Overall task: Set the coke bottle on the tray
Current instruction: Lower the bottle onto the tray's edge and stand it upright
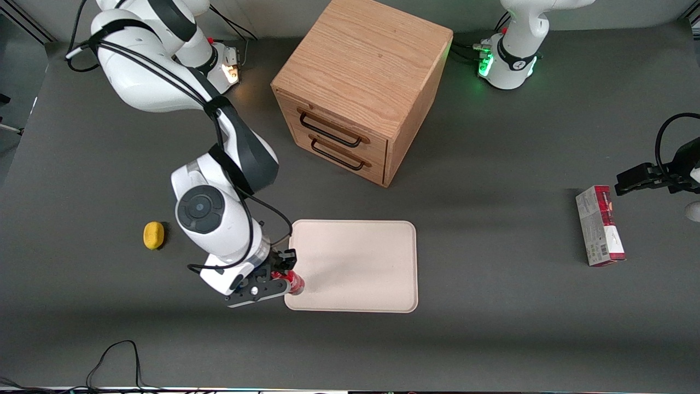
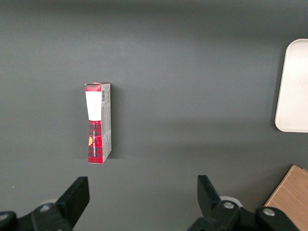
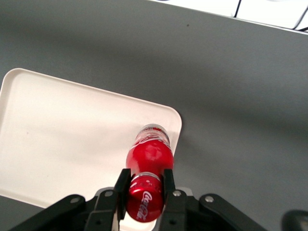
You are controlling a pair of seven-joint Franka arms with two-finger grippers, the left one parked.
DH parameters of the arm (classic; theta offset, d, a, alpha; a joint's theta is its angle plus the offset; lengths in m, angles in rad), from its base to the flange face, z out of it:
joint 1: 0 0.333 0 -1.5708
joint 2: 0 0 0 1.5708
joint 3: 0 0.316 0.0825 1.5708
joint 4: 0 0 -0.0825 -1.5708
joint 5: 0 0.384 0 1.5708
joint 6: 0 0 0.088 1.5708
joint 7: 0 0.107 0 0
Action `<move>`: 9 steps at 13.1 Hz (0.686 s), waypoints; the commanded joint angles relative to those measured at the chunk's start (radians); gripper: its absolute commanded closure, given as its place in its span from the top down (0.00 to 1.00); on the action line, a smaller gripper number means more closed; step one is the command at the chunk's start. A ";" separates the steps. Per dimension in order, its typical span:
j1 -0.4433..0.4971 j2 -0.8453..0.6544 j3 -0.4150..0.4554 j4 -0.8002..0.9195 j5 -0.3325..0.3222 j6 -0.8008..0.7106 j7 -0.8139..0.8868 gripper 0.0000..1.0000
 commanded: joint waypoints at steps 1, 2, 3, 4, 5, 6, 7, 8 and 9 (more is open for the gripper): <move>0.009 0.053 0.014 0.051 -0.036 0.032 0.008 0.00; 0.009 0.057 0.013 0.048 -0.036 0.043 0.008 0.00; 0.009 0.070 0.013 0.048 -0.036 0.054 0.008 0.00; 0.009 0.079 0.013 0.046 -0.035 0.057 0.010 0.00; 0.009 0.087 0.013 0.045 -0.033 0.068 0.010 0.00; 0.007 0.087 0.013 0.031 -0.033 0.080 0.011 0.08; 0.004 0.087 0.013 0.022 -0.032 0.088 0.010 0.92; 0.006 0.085 0.013 0.014 -0.033 0.092 0.008 1.00; 0.004 0.084 0.013 0.013 -0.032 0.103 0.010 1.00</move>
